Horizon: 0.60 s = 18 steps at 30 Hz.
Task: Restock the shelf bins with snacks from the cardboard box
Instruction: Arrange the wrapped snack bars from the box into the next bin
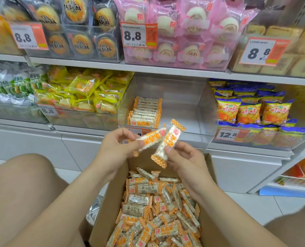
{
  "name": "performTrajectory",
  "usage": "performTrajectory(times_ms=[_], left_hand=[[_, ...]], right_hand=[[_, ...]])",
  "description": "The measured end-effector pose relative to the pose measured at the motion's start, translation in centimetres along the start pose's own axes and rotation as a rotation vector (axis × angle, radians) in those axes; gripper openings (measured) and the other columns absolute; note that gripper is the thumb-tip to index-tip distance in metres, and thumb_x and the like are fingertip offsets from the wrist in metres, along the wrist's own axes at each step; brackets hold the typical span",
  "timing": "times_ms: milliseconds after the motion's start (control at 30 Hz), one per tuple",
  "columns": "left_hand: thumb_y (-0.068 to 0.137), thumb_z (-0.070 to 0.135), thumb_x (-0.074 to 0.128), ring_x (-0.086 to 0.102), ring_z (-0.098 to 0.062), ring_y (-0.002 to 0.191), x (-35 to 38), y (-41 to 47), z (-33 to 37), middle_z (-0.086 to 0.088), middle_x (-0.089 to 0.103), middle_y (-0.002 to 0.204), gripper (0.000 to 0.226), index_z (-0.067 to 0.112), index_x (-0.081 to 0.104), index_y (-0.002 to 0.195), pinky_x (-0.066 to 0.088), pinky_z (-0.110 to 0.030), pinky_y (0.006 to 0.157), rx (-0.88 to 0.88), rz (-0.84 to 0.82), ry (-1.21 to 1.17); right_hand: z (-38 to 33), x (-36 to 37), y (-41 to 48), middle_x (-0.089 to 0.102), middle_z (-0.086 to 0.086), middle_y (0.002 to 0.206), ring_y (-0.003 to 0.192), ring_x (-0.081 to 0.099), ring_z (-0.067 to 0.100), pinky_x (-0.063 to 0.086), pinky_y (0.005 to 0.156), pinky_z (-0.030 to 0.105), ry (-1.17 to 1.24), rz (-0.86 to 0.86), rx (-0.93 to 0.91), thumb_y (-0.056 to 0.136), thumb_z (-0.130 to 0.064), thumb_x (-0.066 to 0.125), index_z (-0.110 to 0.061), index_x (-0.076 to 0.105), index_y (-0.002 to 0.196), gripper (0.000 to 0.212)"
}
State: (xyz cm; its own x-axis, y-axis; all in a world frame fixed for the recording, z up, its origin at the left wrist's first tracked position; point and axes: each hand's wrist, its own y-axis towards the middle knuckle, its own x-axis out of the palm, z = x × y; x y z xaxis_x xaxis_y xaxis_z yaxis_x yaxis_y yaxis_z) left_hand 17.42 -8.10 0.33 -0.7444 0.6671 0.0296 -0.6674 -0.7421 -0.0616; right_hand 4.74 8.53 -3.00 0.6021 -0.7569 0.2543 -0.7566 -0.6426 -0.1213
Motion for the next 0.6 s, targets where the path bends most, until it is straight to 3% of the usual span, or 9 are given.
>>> performTrajectory(times_ms=[67, 133, 233, 333, 467, 533, 600], left_hand=[[0.071, 0.0, 0.092, 0.065, -0.027, 0.085, 0.6, -0.5, -0.2, -0.003, 0.071, 0.096, 0.035, 0.013, 0.062, 0.083, 0.054, -0.042, 0.077, -0.032, -0.082, -0.129], [0.066, -0.001, 0.093, 0.066, -0.028, 0.093, 0.7, -0.4, 0.0, -0.013, 0.068, 0.107, 0.045, 0.006, 0.07, 0.104, 0.058, -0.038, 0.083, -0.066, -0.153, -0.221], [0.073, -0.008, 0.077, 0.068, -0.024, 0.098, 0.2, 0.3, 1.1, -0.015, 0.068, 0.107, 0.054, 0.006, 0.071, 0.125, 0.059, -0.031, 0.088, -0.068, -0.265, -0.3], [0.093, -0.006, 0.069, 0.069, -0.013, 0.093, -0.3, 0.9, 2.3, 0.004, 0.073, 0.094, 0.033, 0.014, 0.075, 0.119, 0.057, -0.028, 0.089, 0.07, -0.221, -0.001], [0.096, 0.031, 0.07, 0.067, -0.001, 0.1, -1.7, 2.7, 2.8, 0.015, 0.074, 0.099, 0.024, 0.031, 0.076, 0.119, 0.052, -0.028, 0.086, 0.35, -0.171, 0.571], [0.094, 0.028, 0.07, 0.062, 0.0, 0.098, -2.4, 3.6, 2.7, 0.015, 0.066, 0.105, 0.023, 0.034, 0.074, 0.116, 0.046, -0.024, 0.083, 0.369, -0.061, 0.654], [0.091, 0.017, 0.07, 0.057, -0.006, 0.101, -2.8, 4.4, 2.4, 0.012, 0.052, 0.109, 0.027, 0.032, 0.065, 0.113, 0.046, -0.028, 0.091, 0.371, 0.137, 0.708]], right_hand=[[-0.3, 1.1, 0.0, 0.078, 0.012, 0.114, 0.107, 0.075, 0.032, 0.058, 0.099, 0.053, -0.051, -0.067, -0.04, 0.087, -0.019, 0.083, -0.01, 0.068, 0.125, 0.042], [-1.2, 1.9, 0.2, 0.077, 0.011, 0.115, 0.107, 0.075, 0.029, 0.059, 0.097, 0.046, -0.057, -0.1, -0.063, 0.088, -0.016, 0.082, -0.015, 0.061, 0.135, 0.051], [-2.9, 2.7, 0.8, 0.077, 0.009, 0.118, 0.111, 0.074, 0.026, 0.057, 0.098, 0.039, -0.054, -0.197, -0.056, 0.094, -0.013, 0.076, -0.016, 0.057, 0.14, 0.05], [-4.1, 3.3, 1.7, 0.078, 0.006, 0.115, 0.109, 0.074, 0.025, 0.057, 0.097, 0.037, -0.148, -0.249, -0.12, 0.097, -0.013, 0.072, -0.014, 0.065, 0.133, 0.036], [-5.2, 4.3, 3.6, 0.079, 0.0, 0.109, 0.1, 0.076, 0.018, 0.059, 0.084, 0.031, -0.318, -0.232, -0.228, 0.093, -0.015, 0.078, -0.019, 0.066, 0.13, 0.039], [-5.7, 4.4, 5.7, 0.077, -0.007, 0.111, 0.101, 0.074, 0.013, 0.06, 0.085, 0.033, -0.548, -0.189, -0.403, 0.09, -0.015, 0.081, -0.025, 0.066, 0.129, 0.042], [-6.4, 4.3, 8.3, 0.073, -0.015, 0.113, 0.102, 0.068, 0.003, 0.055, 0.088, 0.024, -0.832, -0.082, -0.551, 0.088, -0.02, 0.081, -0.027, 0.065, 0.128, 0.043]])
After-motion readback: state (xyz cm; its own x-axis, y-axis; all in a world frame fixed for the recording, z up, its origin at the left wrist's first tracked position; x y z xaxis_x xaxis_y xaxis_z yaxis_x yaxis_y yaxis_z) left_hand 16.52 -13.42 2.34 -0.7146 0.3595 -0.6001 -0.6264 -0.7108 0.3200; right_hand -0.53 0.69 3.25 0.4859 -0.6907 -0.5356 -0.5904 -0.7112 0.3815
